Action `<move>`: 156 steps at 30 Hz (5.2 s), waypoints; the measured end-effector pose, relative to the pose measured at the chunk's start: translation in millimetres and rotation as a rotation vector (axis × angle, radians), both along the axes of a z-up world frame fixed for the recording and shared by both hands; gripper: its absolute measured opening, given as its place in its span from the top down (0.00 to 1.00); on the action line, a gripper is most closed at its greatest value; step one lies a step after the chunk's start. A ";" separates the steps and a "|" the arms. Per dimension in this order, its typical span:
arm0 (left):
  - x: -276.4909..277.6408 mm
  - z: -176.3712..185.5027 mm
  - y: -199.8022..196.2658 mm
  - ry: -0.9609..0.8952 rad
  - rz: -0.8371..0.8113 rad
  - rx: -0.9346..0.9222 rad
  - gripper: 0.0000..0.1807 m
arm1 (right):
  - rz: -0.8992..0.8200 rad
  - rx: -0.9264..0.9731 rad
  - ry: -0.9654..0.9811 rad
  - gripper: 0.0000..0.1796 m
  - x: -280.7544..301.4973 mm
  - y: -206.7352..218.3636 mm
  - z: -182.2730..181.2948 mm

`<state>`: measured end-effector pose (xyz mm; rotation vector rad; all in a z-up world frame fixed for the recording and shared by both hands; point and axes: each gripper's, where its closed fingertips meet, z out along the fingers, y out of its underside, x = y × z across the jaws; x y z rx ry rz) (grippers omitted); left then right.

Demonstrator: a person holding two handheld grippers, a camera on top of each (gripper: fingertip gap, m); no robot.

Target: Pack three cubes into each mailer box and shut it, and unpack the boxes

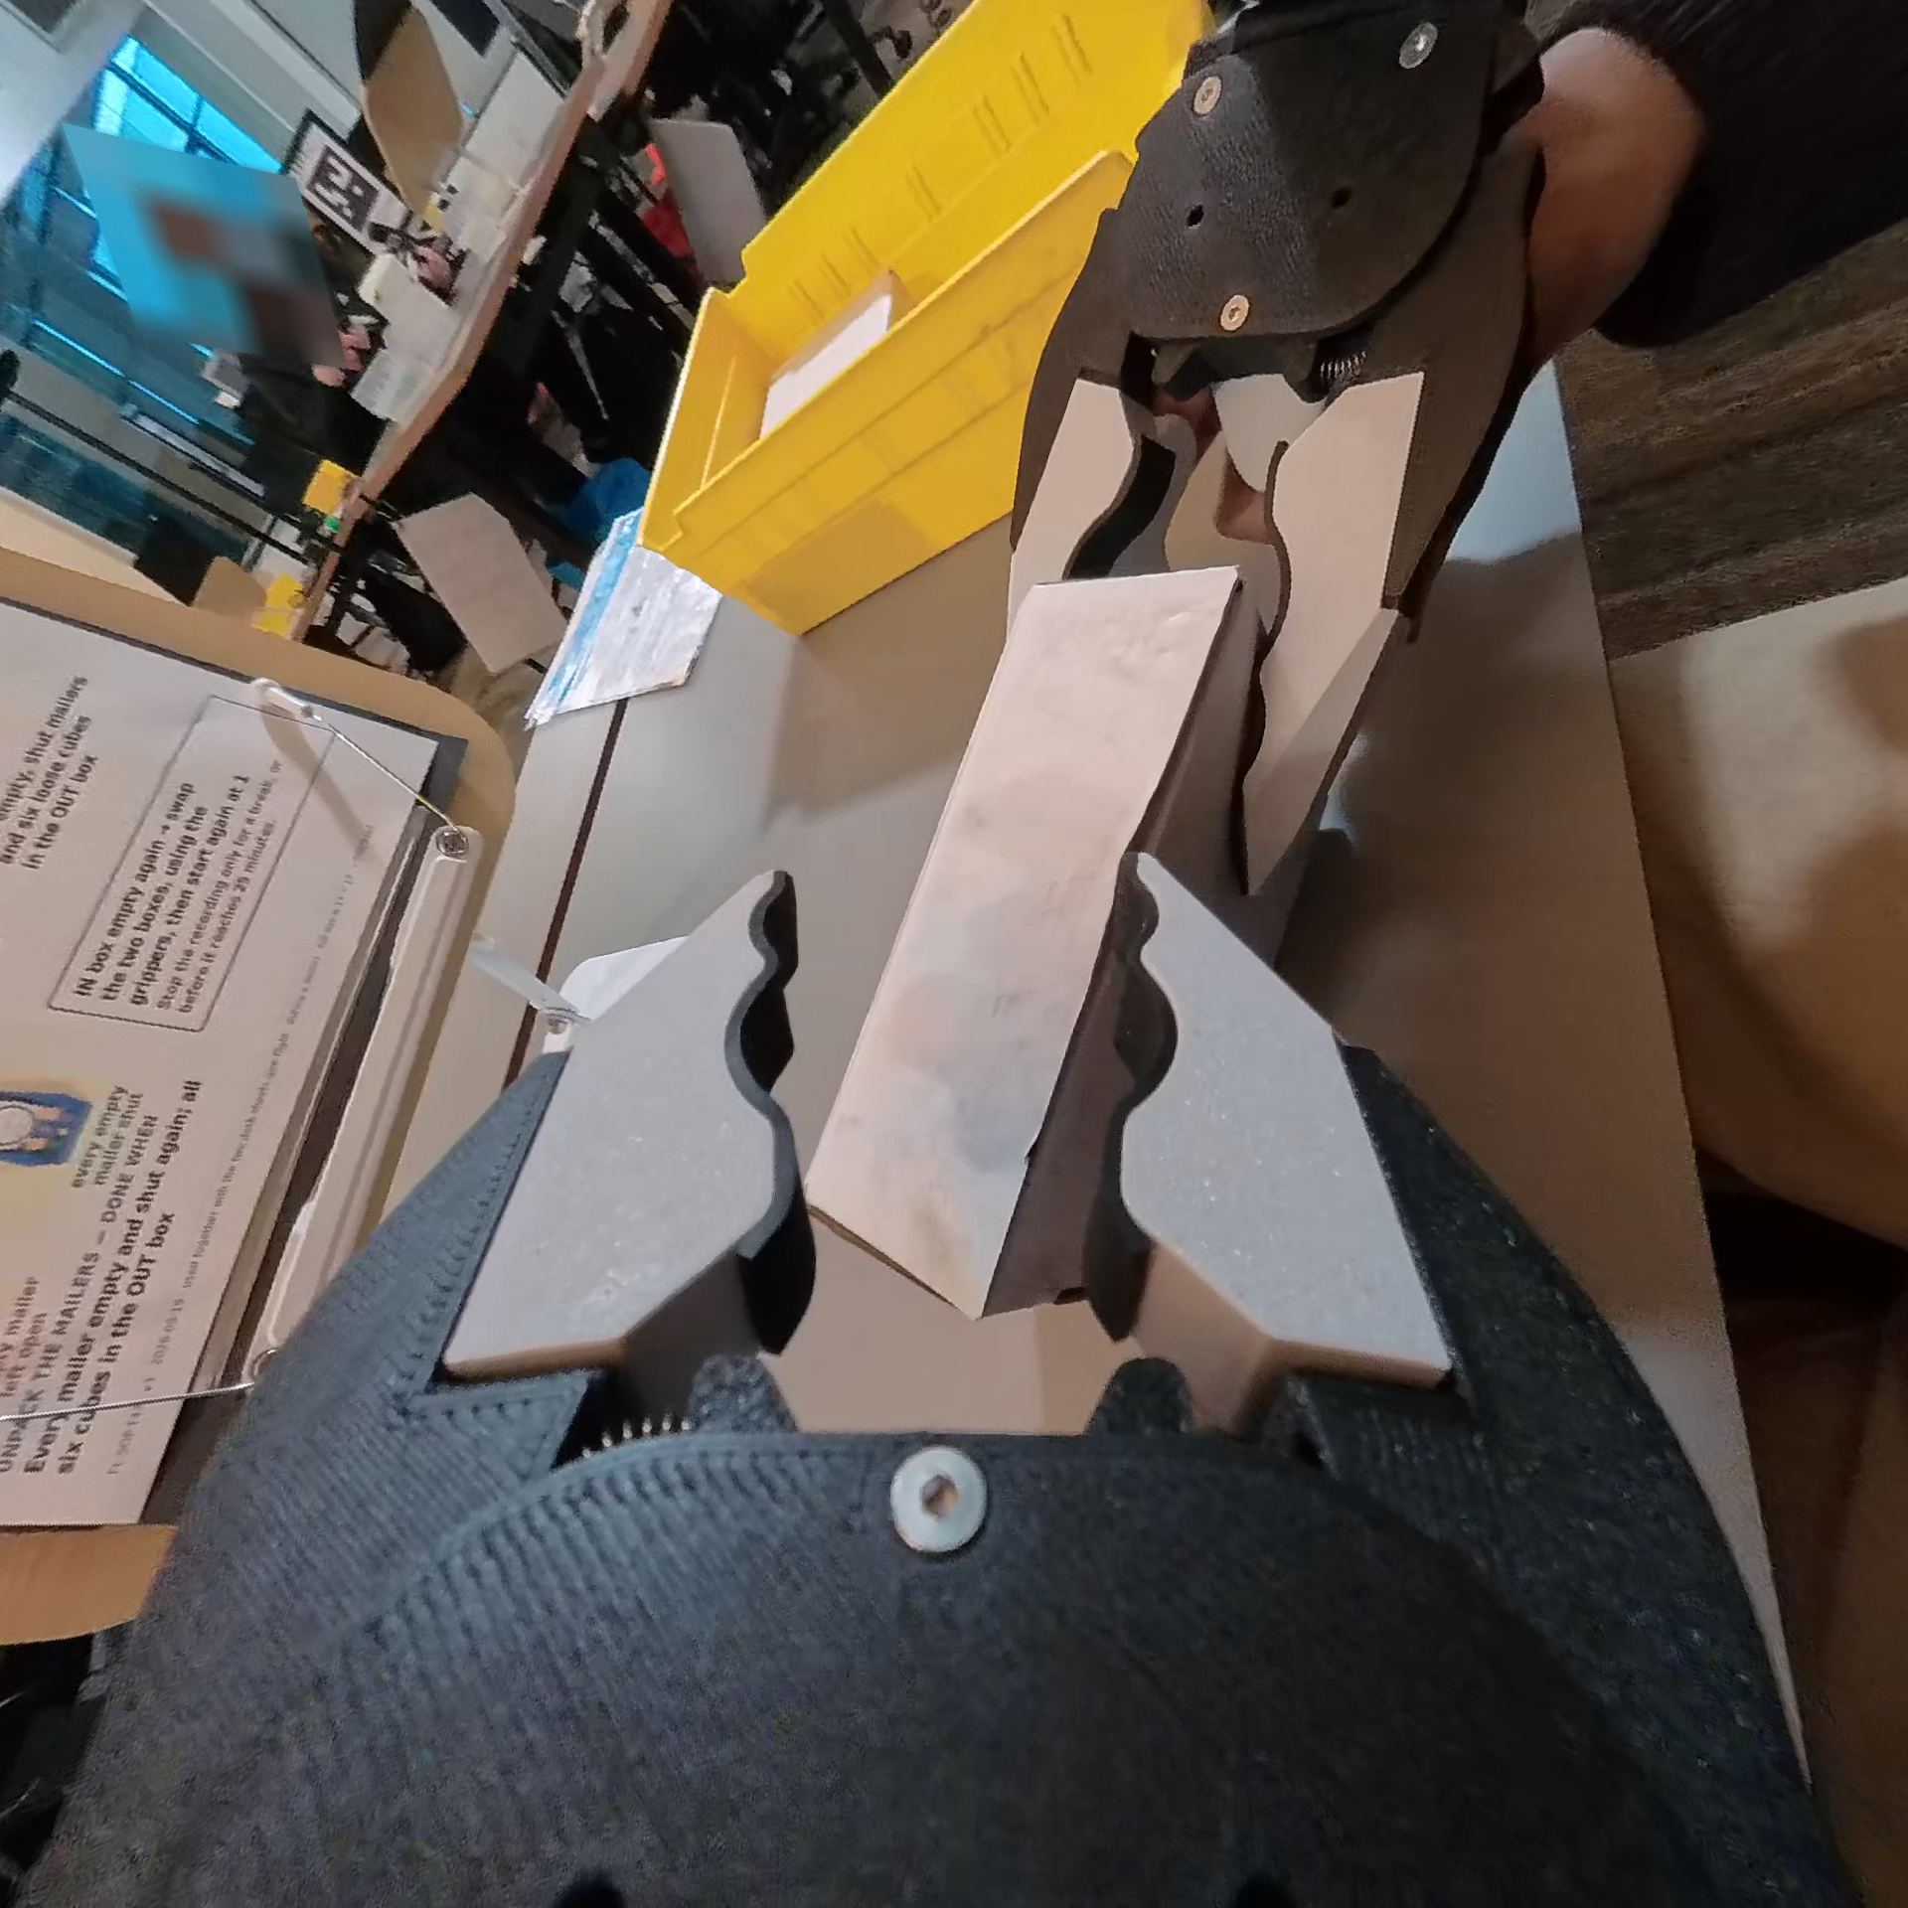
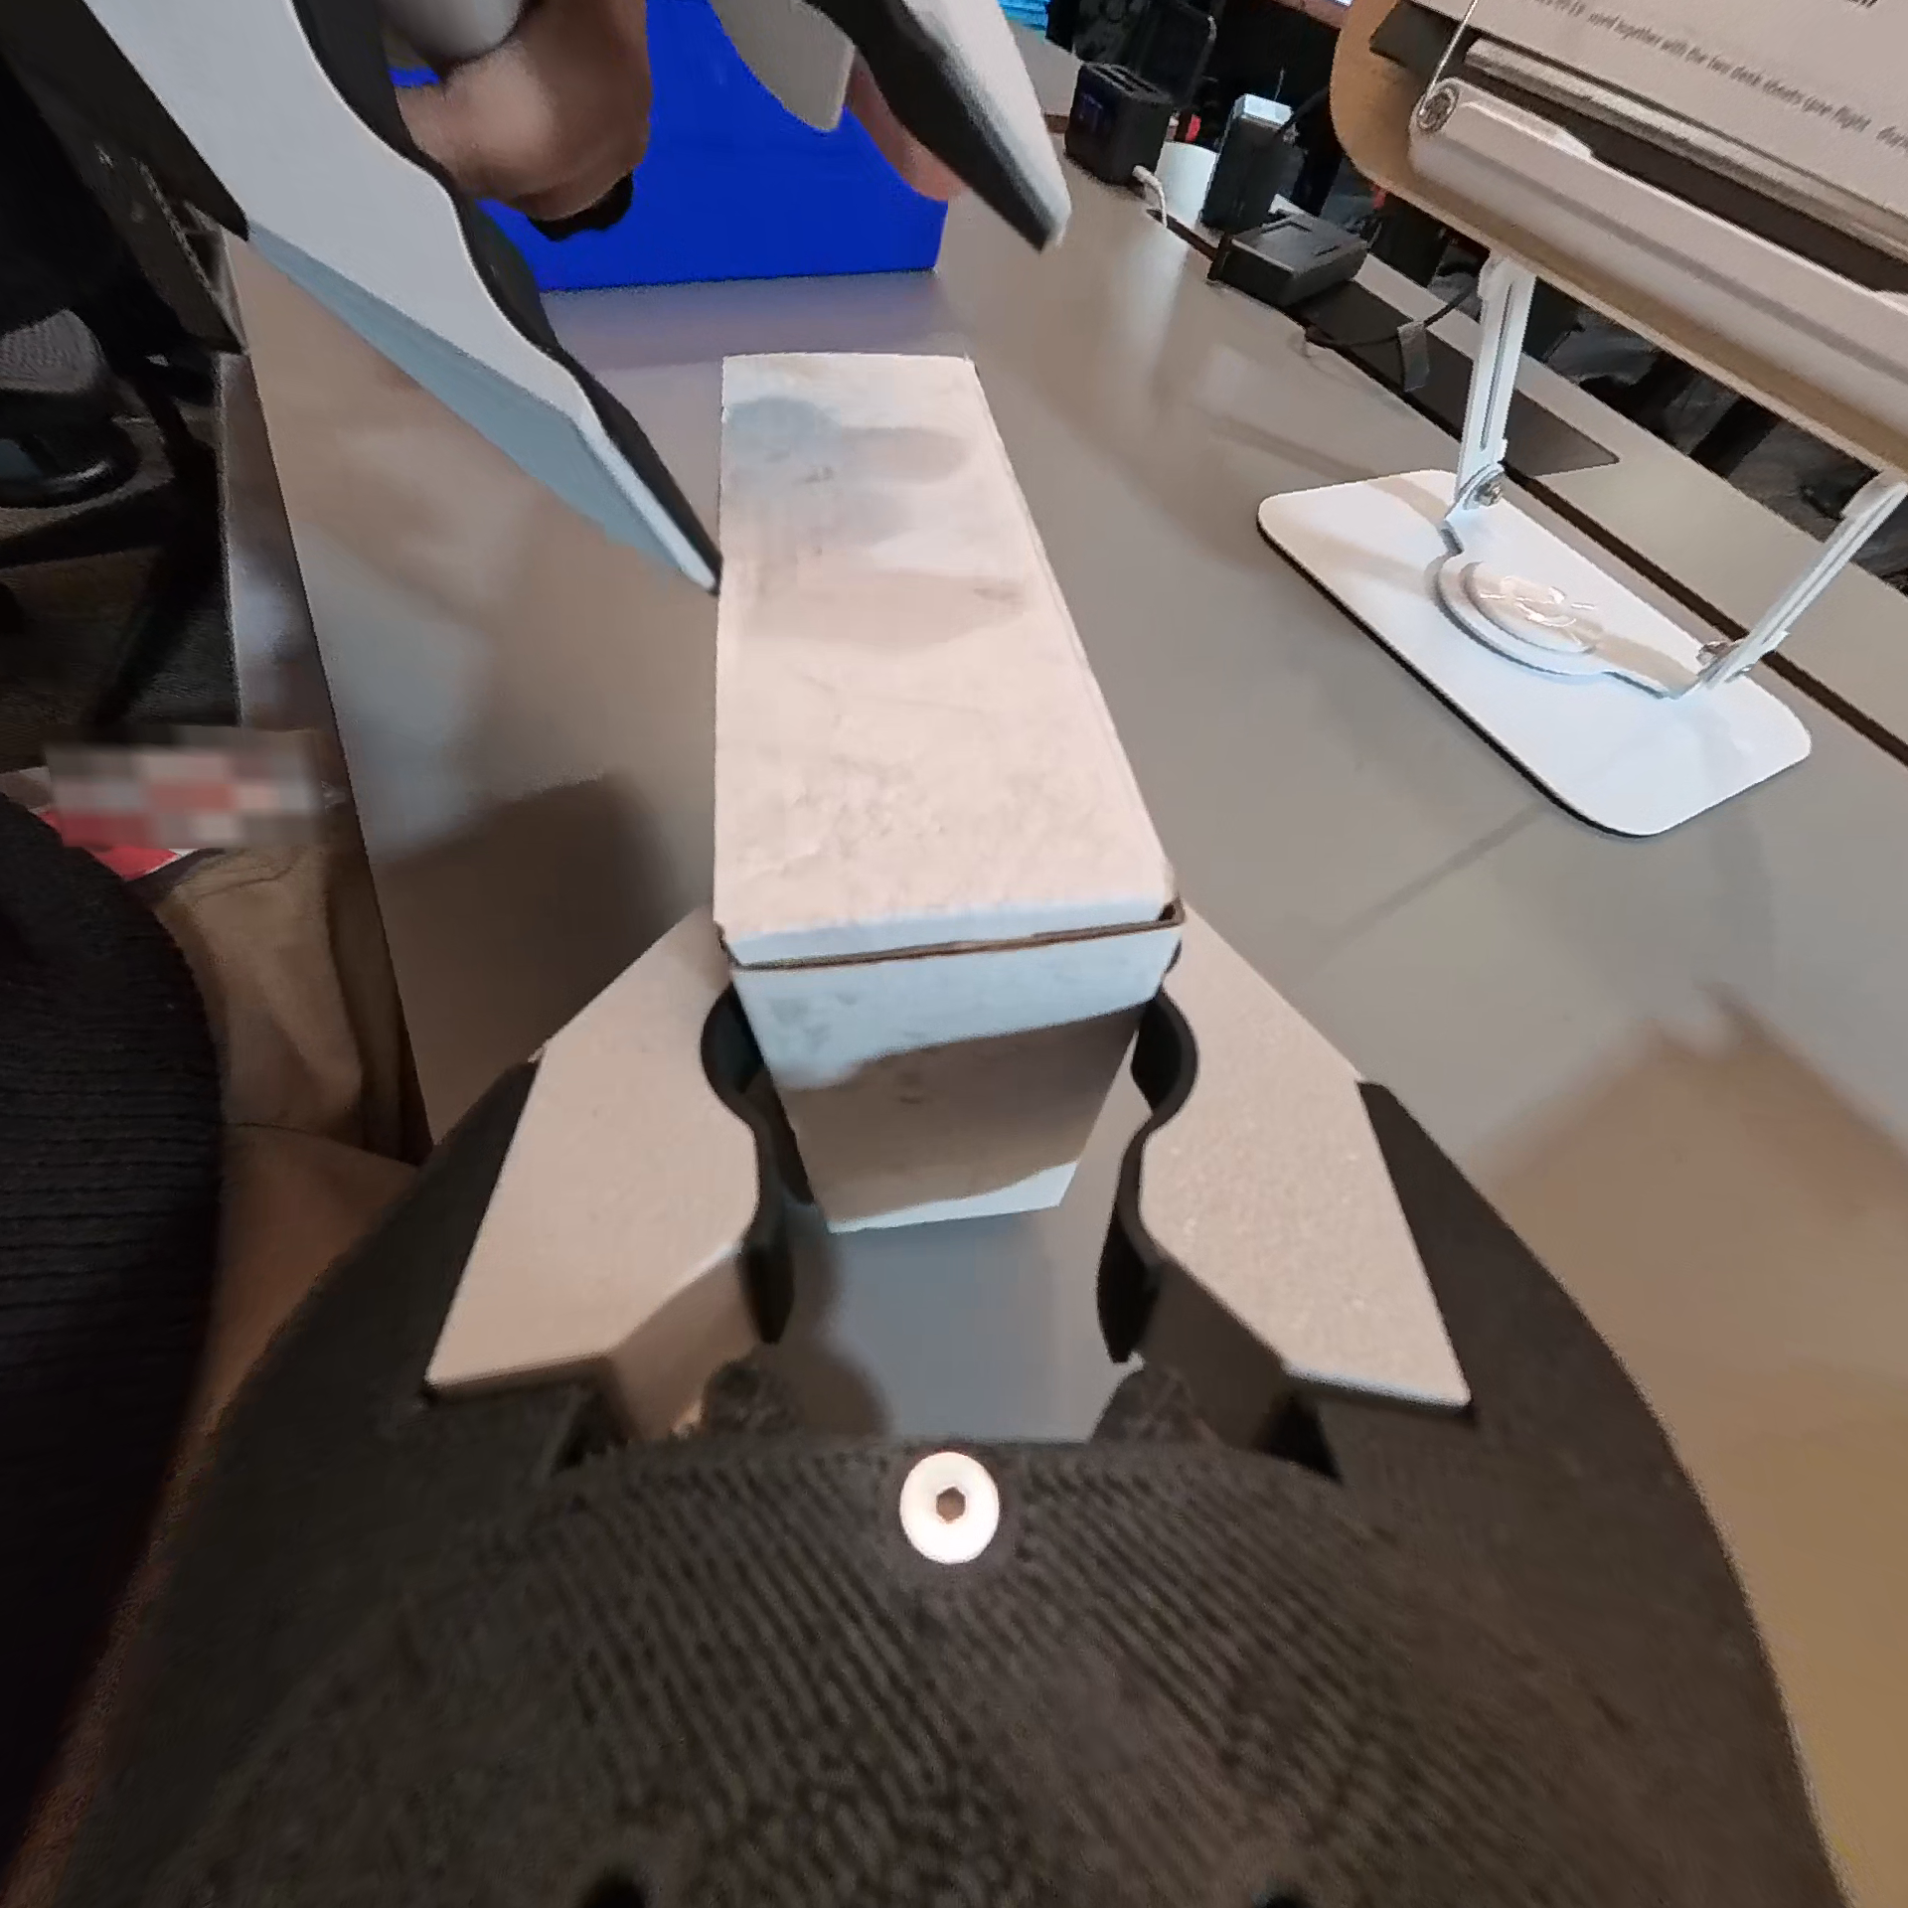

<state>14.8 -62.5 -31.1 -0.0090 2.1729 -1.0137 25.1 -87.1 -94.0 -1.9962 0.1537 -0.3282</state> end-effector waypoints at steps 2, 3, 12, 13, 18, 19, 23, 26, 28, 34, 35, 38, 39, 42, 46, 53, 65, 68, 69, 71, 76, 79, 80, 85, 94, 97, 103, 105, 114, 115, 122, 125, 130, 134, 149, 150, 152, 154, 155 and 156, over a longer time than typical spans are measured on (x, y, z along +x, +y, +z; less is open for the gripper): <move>1.0 1.0 -0.1 -0.011 0.005 -0.001 0.66 | -0.002 -0.005 0.005 0.59 0.4 -0.4 -0.7; 1.6 1.3 0.1 -0.017 0.007 -0.001 0.65 | -0.004 -0.007 0.006 0.59 0.7 -0.6 -1.1; 8.1 15.5 -0.8 -0.123 0.042 -0.037 0.63 | -0.011 0.021 0.089 0.59 1.5 -1.6 0.5; 8.1 17.2 -1.6 -0.133 0.043 -0.040 0.62 | -0.014 0.013 0.074 0.59 2.3 -2.4 0.8; 8.1 24.7 -4.5 -0.178 0.049 -0.064 0.63 | -0.015 -0.016 0.071 0.59 1.6 -4.2 -1.1; 7.9 28.3 -5.0 -0.184 0.047 -0.086 0.65 | -0.010 -0.020 0.070 0.60 0.7 -3.5 -1.5; 7.0 25.4 -3.8 -0.160 0.038 -0.086 0.69 | -0.004 0.024 0.098 0.60 0.2 -1.9 4.1; 5.0 16.3 -5.3 -0.166 0.023 -0.028 0.75 | -0.024 0.032 0.100 0.59 4.2 -4.2 4.8; 6.3 9.1 -2.1 -0.184 0.025 0.035 0.69 | -0.040 0.008 0.072 0.60 7.3 -6.4 2.1; 10.3 4.3 3.3 -0.172 0.039 0.045 0.70 | -0.028 -0.018 0.006 0.60 4.0 -3.3 0.9; 9.7 4.7 3.7 -0.165 0.037 0.040 0.71 | -0.029 -0.021 -0.012 0.60 4.0 -3.2 1.7; 6.1 5.0 1.7 -0.137 0.017 0.031 0.80 | -0.044 -0.022 -0.066 0.60 6.2 -3.3 6.4; 4.1 4.7 -0.4 -0.130 0.005 0.029 0.85 | -0.053 -0.018 -0.081 0.60 7.6 -3.7 8.7; 0.1 2.8 -4.6 -0.118 -0.014 0.045 0.95 | -0.074 -0.024 -0.135 0.60 11.0 -6.5 14.0; -1.8 2.4 -0.7 -0.059 -0.015 0.052 0.95 | -0.072 -0.051 -0.167 0.60 9.7 -4.9 12.6; 1.3 35.3 11.7 -0.161 0.027 -0.002 0.95 | -0.024 -0.184 -0.413 0.60 -0.4 1.5 7.3; 20.8 42.3 40.0 -0.136 0.125 -0.154 0.57 | -0.038 -0.237 -0.643 0.59 8.4 -3.1 6.7; 21.6 19.3 53.5 0.046 0.107 -0.192 0.57 | -0.032 -0.232 -0.656 0.59 8.0 -3.1 6.5; 24.4 14.3 58.2 0.050 0.112 -0.196 0.60 | -0.030 -0.223 -0.654 0.59 7.7 -2.7 6.9; 28.0 5.9 63.7 0.023 0.112 -0.182 0.73 | -0.031 -0.199 -0.630 0.59 7.7 -2.3 8.0; 34.7 -1.2 61.2 -0.046 0.129 -0.130 0.95 | -0.134 -0.164 -0.549 0.57 24.8 -11.6 7.2; 47.0 3.1 71.4 -0.137 0.219 -0.087 0.98 | -0.231 -0.141 -0.478 0.47 40.5 -21.3 8.7; 51.1 4.9 74.9 -0.162 0.251 -0.084 0.99 | -0.255 -0.104 -0.452 0.47 43.0 -23.6 13.4; 57.5 3.6 76.2 -0.180 0.302 -0.065 0.99 | -0.291 0.073 -0.481 0.54 38.8 -28.0 49.7; 45.8 12.6 53.1 -0.138 0.297 -0.010 0.99 | -0.202 -0.007 -0.630 0.66 10.2 2.6 41.7; 39.6 18.1 44.6 -0.108 0.302 0.013 0.99 | -0.245 -0.045 -0.539 0.67 21.7 -2.0 28.0; 36.5 32.4 49.0 0.003 0.379 -0.066 0.99 | -0.168 -0.182 -0.355 0.90 16.3 1.2 -10.8; 34.2 38.4 53.3 0.045 0.398 -0.095 0.98 | -0.107 -0.200 -0.371 0.94 7.2 6.3 -15.0; 33.2 57.5 79.5 0.152 0.473 -0.213 0.97 | 0.127 -0.196 -0.391 0.98 -38.1 26.6 -19.6; 33.7 56.5 83.0 0.164 0.486 -0.211 0.97 | 0.157 -0.187 -0.366 0.98 -44.0 27.9 -19.4; 54.9 50.2 116.2 0.140 0.628 -0.248 0.93 | 0.350 -0.125 -0.278 0.99 -81.8 33.5 -12.6; 71.6 24.9 134.5 0.185 0.693 -0.277 0.89 | 0.397 -0.111 -0.266 0.99 -92.8 35.0 -9.8; 90.7 -22.7 160.5 0.292 0.787 -0.304 0.86 | 0.411 -0.136 -0.269 0.99 -94.4 33.4 -13.9; 97.8 -60.1 182.2 0.364 0.880 -0.264 0.85 | 0.420 -0.135 -0.262 0.98 -95.8 33.5 -14.5; 92.4 10.1 176.5 0.282 0.788 -0.495 0.63 | 0.220 -0.148 -0.303 0.97 -58.4 30.3 -11.3; 91.0 16.3 175.3 0.281 0.779 -0.519 0.63 | 0.205 -0.158 -0.311 0.97 -55.4 29.6 -12.0; 89.2 24.4 175.5 0.269 0.778 -0.536 0.63 | 0.173 -0.162 -0.327 0.97 -49.7 28.1 -10.7; 87.6 27.2 175.3 0.251 0.778 -0.518 0.63 | 0.140 -0.161 -0.337 0.97 -43.8 26.4 -9.0; 86.8 27.1 173.9 0.248 0.777 -0.509 0.64 | 0.125 -0.166 -0.342 0.97 -40.6 25.3 -9.4; 86.1 26.0 171.4 0.250 0.774 -0.501 0.64 | 0.110 -0.173 -0.350 0.97 -37.2 24.2 -10.1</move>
